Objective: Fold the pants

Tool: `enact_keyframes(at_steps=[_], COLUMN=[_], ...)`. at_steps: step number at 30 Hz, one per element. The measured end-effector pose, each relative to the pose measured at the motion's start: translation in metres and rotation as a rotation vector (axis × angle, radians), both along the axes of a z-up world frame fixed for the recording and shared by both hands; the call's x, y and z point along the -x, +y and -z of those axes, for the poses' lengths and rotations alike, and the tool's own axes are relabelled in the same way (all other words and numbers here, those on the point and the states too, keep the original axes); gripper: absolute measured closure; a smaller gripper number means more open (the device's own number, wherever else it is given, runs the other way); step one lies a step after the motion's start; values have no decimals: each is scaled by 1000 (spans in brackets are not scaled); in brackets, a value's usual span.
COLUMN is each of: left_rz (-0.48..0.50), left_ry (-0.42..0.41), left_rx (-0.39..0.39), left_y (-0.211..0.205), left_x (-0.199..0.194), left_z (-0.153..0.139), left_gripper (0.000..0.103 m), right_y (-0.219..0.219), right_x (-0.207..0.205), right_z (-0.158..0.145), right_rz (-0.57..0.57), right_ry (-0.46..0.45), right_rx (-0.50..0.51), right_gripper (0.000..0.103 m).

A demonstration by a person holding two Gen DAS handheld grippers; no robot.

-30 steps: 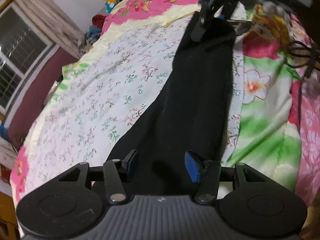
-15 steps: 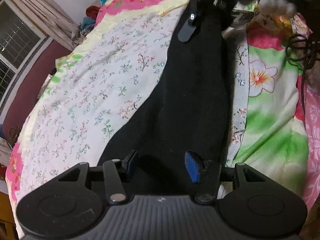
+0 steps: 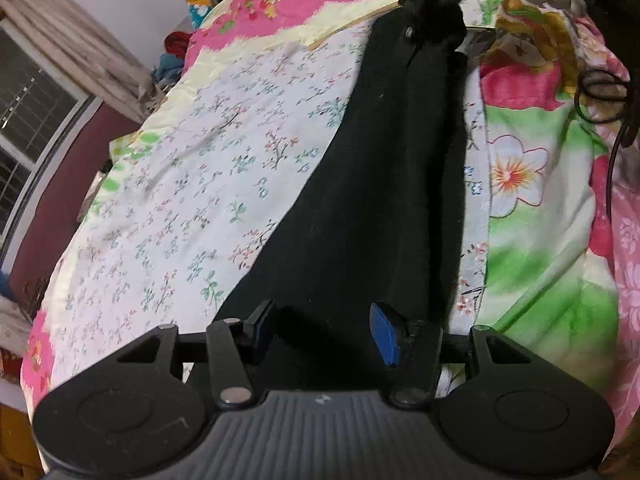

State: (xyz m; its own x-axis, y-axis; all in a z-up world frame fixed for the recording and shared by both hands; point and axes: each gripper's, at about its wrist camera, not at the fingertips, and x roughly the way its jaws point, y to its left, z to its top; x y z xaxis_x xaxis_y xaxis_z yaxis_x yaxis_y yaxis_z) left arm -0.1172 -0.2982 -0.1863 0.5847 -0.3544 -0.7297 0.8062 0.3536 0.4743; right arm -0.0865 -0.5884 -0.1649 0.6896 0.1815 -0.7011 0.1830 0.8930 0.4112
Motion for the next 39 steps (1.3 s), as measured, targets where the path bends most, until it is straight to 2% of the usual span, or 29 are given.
enact_keyframes(at_steps=[4,5,6,8,11,12,15,17,20,23,25,26,29,32,33,35,38,39], left_rz=[-8,-8,-7,-4,-3,-4,2,2,6,30,44,51,71,86,86,88,93,93], left_ry=[-4,2,-2,-8,-10,-10,-15,-11,-4,-10,-9,-9,-12,-21,-20,-17,-15,-14], left_rx=[13,18,18,19,26,27,21,16,8,-11,-25,-32,-57,-76,-80,-84,-94,-100], left_y=[8,10,11,13,13,12,12,11,7,1,-4,-6,-12,-17,-19,-22,-26,-27], left_x=[6,8,10,13,16,17,18,18,18,20,22,22,21,21,21,21,21,21], left_z=[-4,-5,-5,-6,-8,-8,-9,-9,-8,-8,-8,-8,-6,-4,-5,-5,-4,-2], left_gripper=[43,43,43,43,43,43,43,43,43,43,43,43,43,43,43,43,43,43], right_y=[-5,-3,3,27,63,71,73,62,41,30,27,25,21,13,9,-3,-11,-8], right_x=[9,10,9,6,15,21,34,44,58,74,83,87,95,96,98,107,123,124], right_z=[0,-1,-3,-5,-9,-10,-12,-15,-14,-13,-10,-9,-1,8,13,25,49,51], right_rz=[-10,-21,-37,-73,-143,-160,-141,-85,-16,29,71,92,155,172,189,237,332,349], right_ry=[-23,-28,-24,-16,-38,-56,-109,-135,-153,-189,-211,-218,-191,-176,-170,-175,-214,-229], right_rx=[-78,-85,-50,65,226,284,308,265,175,123,115,103,99,65,25,-125,-426,-448], right_gripper=[103,103,100,89,58,54,38,36,36,47,50,54,79,77,73,72,71,70])
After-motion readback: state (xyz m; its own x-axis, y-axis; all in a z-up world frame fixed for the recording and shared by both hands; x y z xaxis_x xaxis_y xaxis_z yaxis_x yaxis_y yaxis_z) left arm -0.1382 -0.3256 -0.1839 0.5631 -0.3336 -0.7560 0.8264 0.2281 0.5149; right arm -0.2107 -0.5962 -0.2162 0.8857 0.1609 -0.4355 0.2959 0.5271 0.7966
